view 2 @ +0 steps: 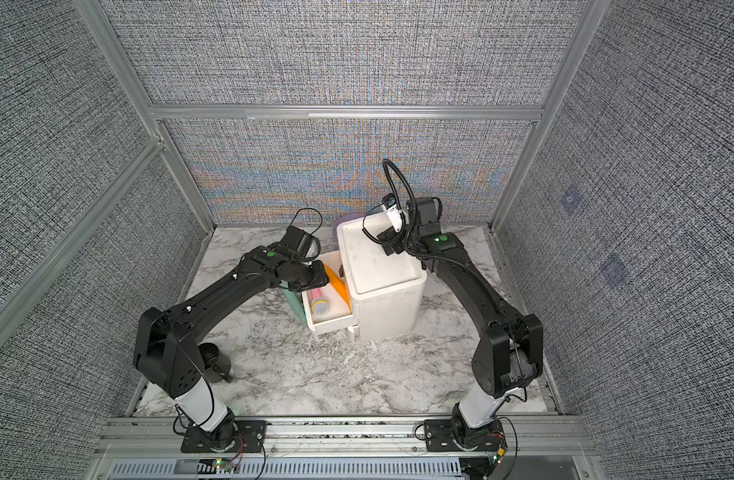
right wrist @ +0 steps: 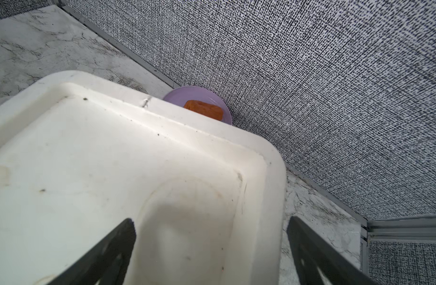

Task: Take the microphone out of the drawer
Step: Pick up the microphone from the drawer.

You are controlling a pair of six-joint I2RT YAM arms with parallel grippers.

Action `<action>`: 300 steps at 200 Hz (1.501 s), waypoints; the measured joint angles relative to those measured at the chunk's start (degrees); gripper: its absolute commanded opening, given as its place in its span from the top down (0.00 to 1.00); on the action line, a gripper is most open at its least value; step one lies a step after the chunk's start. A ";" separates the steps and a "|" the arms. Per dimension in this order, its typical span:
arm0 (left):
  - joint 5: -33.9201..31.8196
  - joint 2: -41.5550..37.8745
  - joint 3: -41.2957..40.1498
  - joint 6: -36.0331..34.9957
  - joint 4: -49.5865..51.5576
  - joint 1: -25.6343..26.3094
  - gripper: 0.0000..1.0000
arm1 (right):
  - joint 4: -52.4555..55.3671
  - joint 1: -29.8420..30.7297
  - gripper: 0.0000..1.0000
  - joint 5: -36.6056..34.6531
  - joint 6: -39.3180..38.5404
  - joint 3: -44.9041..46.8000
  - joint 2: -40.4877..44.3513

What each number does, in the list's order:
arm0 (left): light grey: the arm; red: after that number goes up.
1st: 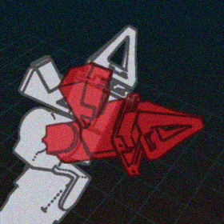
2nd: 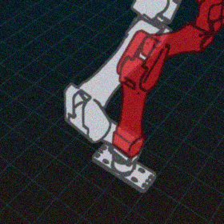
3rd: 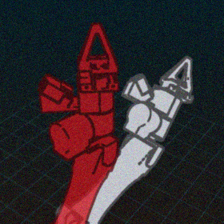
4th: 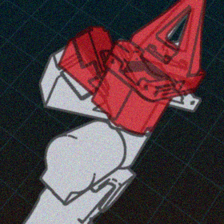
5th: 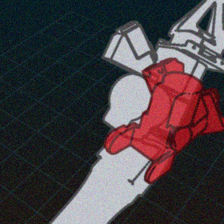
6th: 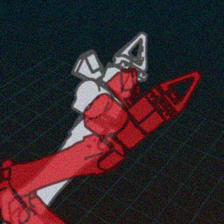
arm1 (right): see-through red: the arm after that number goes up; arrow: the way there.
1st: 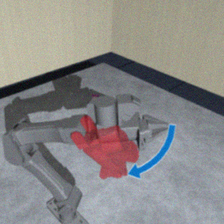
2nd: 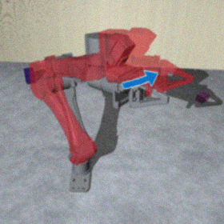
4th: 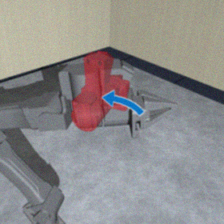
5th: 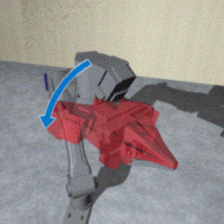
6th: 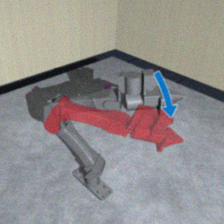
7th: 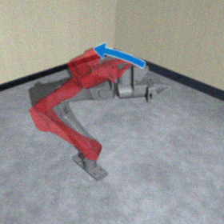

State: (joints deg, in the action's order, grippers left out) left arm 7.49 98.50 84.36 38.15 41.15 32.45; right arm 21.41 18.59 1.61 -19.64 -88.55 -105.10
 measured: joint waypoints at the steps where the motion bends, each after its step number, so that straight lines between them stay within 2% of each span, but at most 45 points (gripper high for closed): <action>1: 0.00 0.02 0.04 0.00 0.04 0.00 0.79 | 0.00 0.00 0.02 0.00 0.00 0.00 0.00; 83: -4.63 7.37 12.31 -0.37 12.13 1.57 0.74 | -0.07 0.00 0.02 0.02 0.02 0.07 0.07; 134: -7.28 17.44 25.38 5.29 23.89 1.60 0.78 | -0.04 -0.07 0.02 0.39 0.02 0.07 0.15; 170: -7.56 17.57 24.57 9.81 26.82 1.70 0.66 | -0.17 -0.07 0.02 0.46 0.00 0.20 0.39; 232: -10.12 17.40 25.14 12.92 30.47 1.75 0.66 | -0.17 -0.11 0.02 0.83 -0.02 0.20 0.33; 300: -10.40 20.24 25.20 14.71 29.97 1.97 0.65 | -0.26 -0.13 0.02 0.87 -0.02 0.28 0.79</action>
State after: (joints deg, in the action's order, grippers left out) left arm -2.92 118.74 109.56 52.86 71.11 34.41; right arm 21.15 18.46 2.48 -19.66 -88.27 -104.31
